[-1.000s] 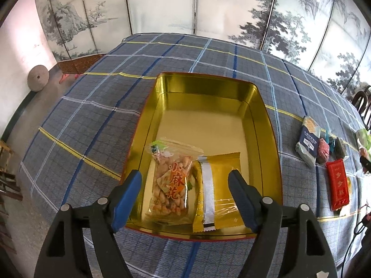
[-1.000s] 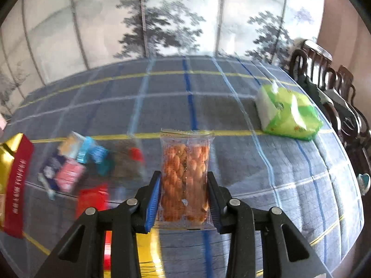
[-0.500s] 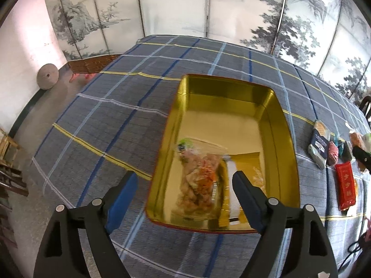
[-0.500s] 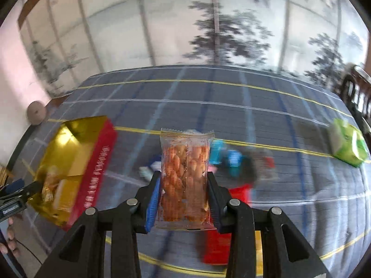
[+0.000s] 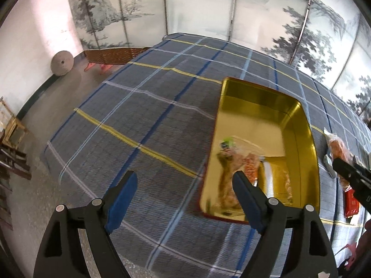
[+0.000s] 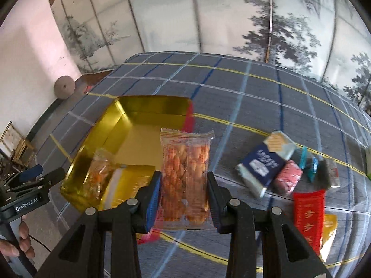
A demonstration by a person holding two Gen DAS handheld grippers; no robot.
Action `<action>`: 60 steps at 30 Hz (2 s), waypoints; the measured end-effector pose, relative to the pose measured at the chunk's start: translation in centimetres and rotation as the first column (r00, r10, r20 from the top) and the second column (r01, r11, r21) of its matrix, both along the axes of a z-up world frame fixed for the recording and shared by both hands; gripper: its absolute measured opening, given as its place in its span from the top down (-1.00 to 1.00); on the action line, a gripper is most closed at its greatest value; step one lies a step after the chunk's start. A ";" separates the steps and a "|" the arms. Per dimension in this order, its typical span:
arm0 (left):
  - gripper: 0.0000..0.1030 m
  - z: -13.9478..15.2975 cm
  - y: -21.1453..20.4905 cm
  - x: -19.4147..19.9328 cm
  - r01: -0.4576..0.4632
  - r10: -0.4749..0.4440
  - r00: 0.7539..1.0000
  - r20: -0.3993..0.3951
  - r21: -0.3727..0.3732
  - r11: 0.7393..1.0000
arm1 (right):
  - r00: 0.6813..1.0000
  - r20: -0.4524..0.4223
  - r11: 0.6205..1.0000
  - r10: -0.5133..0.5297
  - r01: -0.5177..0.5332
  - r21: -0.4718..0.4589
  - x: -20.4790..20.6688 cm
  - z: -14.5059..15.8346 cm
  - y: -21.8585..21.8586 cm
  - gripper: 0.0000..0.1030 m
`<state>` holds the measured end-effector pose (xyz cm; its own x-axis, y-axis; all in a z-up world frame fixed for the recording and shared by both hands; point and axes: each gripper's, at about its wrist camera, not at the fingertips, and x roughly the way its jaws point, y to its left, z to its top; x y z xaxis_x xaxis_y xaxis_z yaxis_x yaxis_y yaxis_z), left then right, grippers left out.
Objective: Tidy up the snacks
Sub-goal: 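Carry the clear twisted-snack bag into the gold tray and open the right tool, then move the right tool to the yellow WANLIYUAN bag and grasp it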
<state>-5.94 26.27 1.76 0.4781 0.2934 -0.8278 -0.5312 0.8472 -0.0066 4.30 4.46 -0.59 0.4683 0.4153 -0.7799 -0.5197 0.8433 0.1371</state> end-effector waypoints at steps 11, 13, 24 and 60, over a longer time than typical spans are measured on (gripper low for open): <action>-0.58 0.1 1.6 -1.7 -0.049 0.049 0.999 0.000 0.000 0.999 | 0.997 -0.013 0.996 0.078 -0.079 -0.030 -1.4 -1.2 4.2 0.27; -0.58 0.1 1.9 -2.0 -0.055 0.055 0.998 -0.002 0.000 0.998 | 0.996 -0.008 0.994 0.094 -0.094 -0.047 -1.5 -1.6 4.9 0.27; -0.58 0.3 2.7 -2.7 -0.081 0.081 0.997 -0.012 0.014 0.997 | 0.991 -0.010 0.986 0.133 -0.133 -0.100 -1.2 -2.7 7.2 0.27; -0.58 1.5 0.2 -1.6 -0.030 0.030 1.000 0.002 0.035 0.999 | 0.979 0.024 0.979 0.203 -0.202 -0.029 -2.9 -1.8 6.3 -0.12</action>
